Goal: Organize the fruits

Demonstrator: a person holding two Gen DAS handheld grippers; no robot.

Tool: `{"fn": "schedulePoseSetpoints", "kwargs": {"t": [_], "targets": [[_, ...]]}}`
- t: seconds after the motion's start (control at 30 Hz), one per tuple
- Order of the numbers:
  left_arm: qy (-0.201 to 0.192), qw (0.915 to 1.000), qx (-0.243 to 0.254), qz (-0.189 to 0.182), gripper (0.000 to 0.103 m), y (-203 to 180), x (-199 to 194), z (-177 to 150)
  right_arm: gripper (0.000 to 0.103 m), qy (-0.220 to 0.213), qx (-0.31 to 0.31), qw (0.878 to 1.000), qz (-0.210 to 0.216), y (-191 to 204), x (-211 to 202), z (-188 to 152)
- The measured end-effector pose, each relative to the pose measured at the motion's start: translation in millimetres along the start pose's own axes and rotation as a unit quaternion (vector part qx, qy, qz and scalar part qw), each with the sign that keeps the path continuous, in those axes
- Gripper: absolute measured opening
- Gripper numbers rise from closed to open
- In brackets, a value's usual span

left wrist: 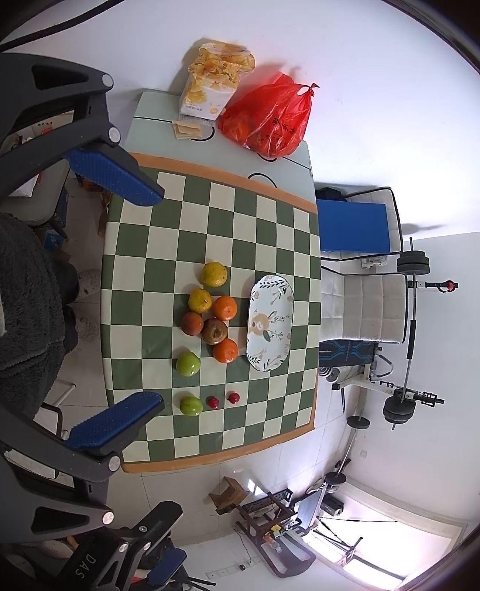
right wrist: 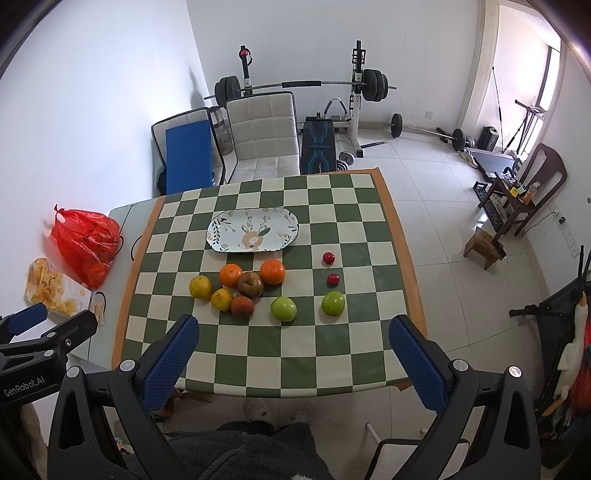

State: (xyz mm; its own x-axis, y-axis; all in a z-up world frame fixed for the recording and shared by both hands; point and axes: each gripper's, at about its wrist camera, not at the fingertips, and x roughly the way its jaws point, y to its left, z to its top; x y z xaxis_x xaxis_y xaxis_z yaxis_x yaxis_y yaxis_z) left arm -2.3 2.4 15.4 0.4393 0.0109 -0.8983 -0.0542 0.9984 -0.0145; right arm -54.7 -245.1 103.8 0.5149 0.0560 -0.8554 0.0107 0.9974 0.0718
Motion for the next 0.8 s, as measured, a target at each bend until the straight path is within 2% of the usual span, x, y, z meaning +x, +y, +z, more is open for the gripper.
{"fn": "schedulePoseSetpoints", "kwargs": {"t": [0.8], "targets": [[-0.002, 1.0000, -0.001, -0.001, 0.103, -0.1, -1.7, -0.7, 0.103, -0.003, -0.003, 1.000, -0.003, 2.6, -4.4, -2.5]]}}
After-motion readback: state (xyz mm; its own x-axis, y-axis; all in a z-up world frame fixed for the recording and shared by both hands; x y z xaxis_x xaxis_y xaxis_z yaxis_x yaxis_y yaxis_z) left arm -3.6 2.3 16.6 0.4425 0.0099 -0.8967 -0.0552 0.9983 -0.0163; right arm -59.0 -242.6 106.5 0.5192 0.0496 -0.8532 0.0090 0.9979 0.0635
